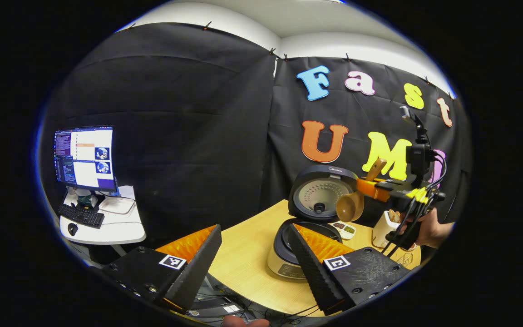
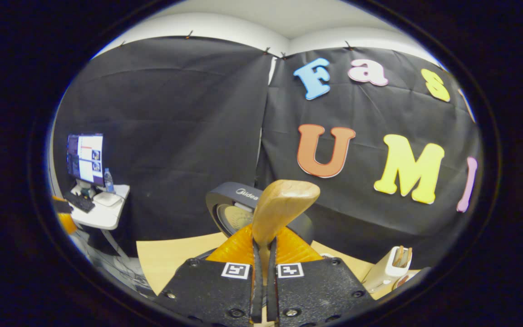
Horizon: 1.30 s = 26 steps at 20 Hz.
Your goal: Close the left gripper, press the button to open the rice cooker; take a wooden spoon from the chopstick holder with the right hand, scoop a spoonful of rice and pour it into the rice cooker, then put the wooden spoon back into the chopstick holder.
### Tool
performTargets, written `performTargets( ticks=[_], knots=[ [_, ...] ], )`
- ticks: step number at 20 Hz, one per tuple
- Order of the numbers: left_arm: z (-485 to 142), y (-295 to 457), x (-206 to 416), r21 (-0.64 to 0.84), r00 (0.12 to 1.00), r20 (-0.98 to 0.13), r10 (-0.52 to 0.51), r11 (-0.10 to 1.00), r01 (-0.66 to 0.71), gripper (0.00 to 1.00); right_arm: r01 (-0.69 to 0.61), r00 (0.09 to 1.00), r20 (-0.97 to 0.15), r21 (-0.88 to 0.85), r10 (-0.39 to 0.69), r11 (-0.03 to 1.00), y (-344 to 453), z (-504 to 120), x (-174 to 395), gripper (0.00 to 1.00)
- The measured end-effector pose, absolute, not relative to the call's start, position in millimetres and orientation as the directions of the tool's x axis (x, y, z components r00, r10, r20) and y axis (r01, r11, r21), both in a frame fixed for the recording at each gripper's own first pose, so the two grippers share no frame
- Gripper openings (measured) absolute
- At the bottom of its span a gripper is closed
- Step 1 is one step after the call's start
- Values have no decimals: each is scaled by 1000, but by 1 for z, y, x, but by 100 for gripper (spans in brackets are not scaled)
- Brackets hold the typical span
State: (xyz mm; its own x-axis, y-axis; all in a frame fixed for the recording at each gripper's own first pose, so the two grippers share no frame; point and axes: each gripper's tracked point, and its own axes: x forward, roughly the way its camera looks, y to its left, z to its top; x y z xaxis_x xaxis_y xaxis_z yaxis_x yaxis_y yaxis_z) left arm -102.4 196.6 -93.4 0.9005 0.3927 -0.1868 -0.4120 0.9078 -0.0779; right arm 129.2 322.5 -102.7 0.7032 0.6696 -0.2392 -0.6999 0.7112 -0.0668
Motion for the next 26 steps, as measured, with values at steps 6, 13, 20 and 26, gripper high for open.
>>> performTargets(
  ticks=[6, 13, 20, 26],
  knots=[
    [-89, 157, -64, -36, 931, -170, 324, 942, -334, 95, -586, 741, -230, 237, 630, 775, 214, -71, 140, 9],
    [-94, 105, -26, -37, 960, -166, 228, 971, -237, 95, -272, 900, -262, 285, 348, 919, 19, -71, 150, 9],
    [-97, 68, 10, -7, 973, -175, 153, 988, -157, 95, 47, 937, -348, 242, 42, 969, -153, -108, 136, 9],
    [-87, 53, 27, 12, 970, -187, 155, 988, -156, 95, 122, 901, -434, 310, 26, 943, -173, -164, 149, 9]
  ],
)
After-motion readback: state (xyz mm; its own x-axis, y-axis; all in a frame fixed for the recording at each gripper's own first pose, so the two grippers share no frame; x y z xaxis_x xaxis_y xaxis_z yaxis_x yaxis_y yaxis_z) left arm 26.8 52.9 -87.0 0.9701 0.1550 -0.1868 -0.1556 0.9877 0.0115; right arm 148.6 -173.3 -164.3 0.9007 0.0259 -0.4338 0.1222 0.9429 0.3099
